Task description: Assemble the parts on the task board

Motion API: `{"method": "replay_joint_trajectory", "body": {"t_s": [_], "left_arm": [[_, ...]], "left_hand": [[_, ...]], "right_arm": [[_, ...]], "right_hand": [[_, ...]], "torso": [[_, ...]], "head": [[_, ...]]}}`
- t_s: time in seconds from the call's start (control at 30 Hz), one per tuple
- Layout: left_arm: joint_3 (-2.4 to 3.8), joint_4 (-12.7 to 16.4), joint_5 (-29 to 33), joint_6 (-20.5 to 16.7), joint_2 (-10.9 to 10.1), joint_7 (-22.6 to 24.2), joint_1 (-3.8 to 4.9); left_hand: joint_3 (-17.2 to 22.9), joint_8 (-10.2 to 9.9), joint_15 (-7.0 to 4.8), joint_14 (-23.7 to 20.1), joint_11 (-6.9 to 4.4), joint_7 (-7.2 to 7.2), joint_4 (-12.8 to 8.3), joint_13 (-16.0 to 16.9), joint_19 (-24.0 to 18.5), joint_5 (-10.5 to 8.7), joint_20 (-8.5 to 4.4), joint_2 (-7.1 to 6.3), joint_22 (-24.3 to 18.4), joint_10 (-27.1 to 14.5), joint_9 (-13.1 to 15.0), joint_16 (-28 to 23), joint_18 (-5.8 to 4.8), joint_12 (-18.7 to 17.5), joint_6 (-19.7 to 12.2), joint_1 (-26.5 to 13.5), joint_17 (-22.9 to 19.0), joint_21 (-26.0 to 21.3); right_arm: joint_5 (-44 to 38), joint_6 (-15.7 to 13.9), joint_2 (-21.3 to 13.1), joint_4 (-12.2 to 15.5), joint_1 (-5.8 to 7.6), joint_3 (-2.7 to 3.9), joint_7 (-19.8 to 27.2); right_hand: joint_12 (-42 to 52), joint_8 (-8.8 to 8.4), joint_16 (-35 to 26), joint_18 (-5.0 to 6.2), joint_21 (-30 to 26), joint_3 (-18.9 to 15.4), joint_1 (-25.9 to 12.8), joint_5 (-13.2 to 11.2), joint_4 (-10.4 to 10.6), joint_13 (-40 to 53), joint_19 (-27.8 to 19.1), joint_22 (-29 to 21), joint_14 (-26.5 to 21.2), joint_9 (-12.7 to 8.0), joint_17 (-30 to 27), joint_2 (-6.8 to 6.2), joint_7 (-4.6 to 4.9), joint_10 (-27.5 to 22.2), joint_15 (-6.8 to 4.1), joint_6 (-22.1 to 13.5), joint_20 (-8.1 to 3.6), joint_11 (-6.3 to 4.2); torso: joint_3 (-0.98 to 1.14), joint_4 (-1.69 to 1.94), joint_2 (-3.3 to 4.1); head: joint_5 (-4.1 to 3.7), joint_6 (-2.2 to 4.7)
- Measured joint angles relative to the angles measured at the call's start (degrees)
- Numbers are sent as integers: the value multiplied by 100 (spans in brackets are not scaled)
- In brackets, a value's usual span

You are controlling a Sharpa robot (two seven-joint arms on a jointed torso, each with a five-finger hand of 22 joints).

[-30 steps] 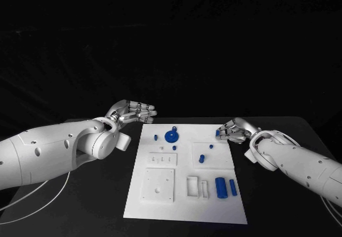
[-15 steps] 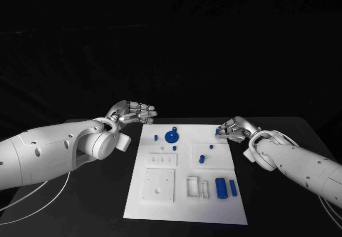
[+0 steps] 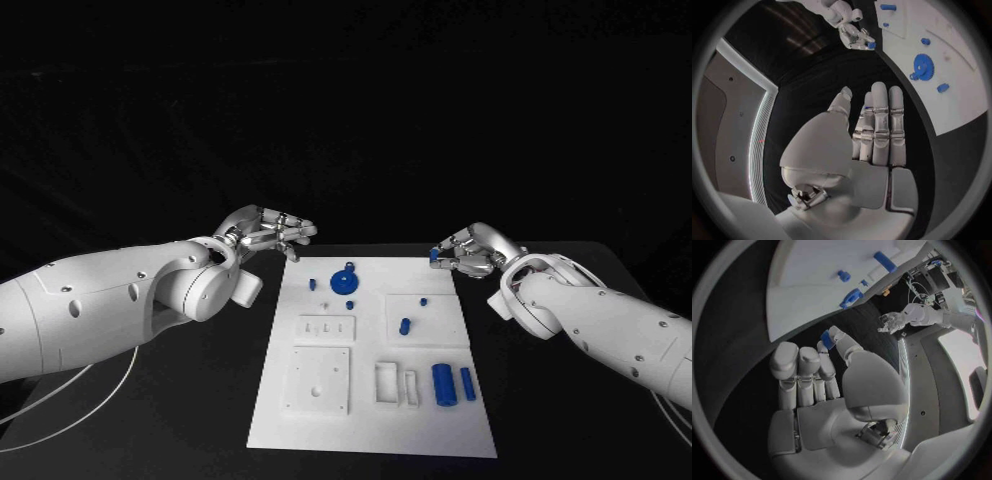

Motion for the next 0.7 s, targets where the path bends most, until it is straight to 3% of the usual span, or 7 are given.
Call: {"method": "replay_joint_trajectory", "body": {"t_s": [0.17,0.27,0.4,0.57,0.7], "left_arm": [[4,-126,-350,166,137,-523,146],[6,-173,-560,309,210,-807,222],[9,-232,-857,537,328,-1214,313],[10,-357,-1130,817,549,-1678,362],[9,-446,-1260,992,678,-1958,375]], "left_hand": [[-139,0,-165,63,-145,-139,164,181,36,-200,-175,-29,410,300,140,909,-2,266,360,-372,525,606],[-139,0,-310,208,-289,-215,170,528,151,-55,-291,-59,627,302,274,1426,-1,866,580,-400,771,913],[-100,0,-400,257,-392,-335,188,1060,240,31,-379,-168,976,298,642,2101,-2,1535,826,-606,1079,1293],[14,0,-469,248,-487,-469,303,1576,250,800,-451,-284,1397,290,1336,2749,-1,2034,1018,-790,1312,1675],[138,0,-489,228,-494,-474,433,1807,218,842,-483,-366,1624,297,1900,2944,-2,2081,1017,-921,1326,1732]], "right_arm": [[-165,71,-105,442,85,5,-263],[-279,138,-132,636,118,7,-402],[-467,257,-135,883,148,9,-604],[-697,349,-44,1151,158,9,-844],[-832,385,46,1270,164,8,-995]], "right_hand": [[0,-17,0,0,6,9,0,-57,-10,11,0,0,0,0,12,0,0,1,0,0,0,0],[0,-15,0,1,6,44,0,-137,11,25,0,0,0,0,13,-1,0,1,0,0,0,0],[0,-15,0,0,6,114,0,-194,30,31,0,0,0,0,18,-1,0,1,1,0,1,0],[0,-15,-1,0,6,247,0,-327,40,32,0,0,0,0,18,-2,0,0,1,0,1,1],[0,-15,-1,0,6,286,0,-327,79,32,0,0,-1,0,18,-3,0,0,2,0,1,1]], "torso": [[-9,-34,-73],[-10,-46,-109],[-16,-64,-168],[-24,-87,-233],[-24,-96,-269]], "head": [[33,-19],[47,-18],[86,-15],[134,-35],[139,-55]]}}
